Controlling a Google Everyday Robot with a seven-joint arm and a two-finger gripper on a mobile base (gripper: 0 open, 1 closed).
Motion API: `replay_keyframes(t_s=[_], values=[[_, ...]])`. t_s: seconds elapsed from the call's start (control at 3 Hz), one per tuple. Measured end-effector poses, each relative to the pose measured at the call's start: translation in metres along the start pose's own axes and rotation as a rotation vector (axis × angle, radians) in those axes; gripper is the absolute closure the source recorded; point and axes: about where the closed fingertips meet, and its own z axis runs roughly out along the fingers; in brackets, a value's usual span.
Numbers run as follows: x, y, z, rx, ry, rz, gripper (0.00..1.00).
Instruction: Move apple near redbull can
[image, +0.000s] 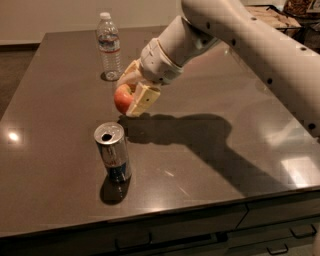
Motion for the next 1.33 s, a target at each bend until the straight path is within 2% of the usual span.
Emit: replay_keyframes(t_s=[0.33, 0.67, 1.0, 1.33], values=[[0.003, 0.030, -0.014, -0.025, 0.021, -0.128, 1.00], [-0.003, 0.060, -0.020, -0.071, 0.029, -0.224, 1.00], [-0.011, 0.083, -0.021, -0.130, 0.028, -0.275, 1.00], [-0.014, 0.099, -0.016, -0.191, 0.026, -0.282, 1.00]])
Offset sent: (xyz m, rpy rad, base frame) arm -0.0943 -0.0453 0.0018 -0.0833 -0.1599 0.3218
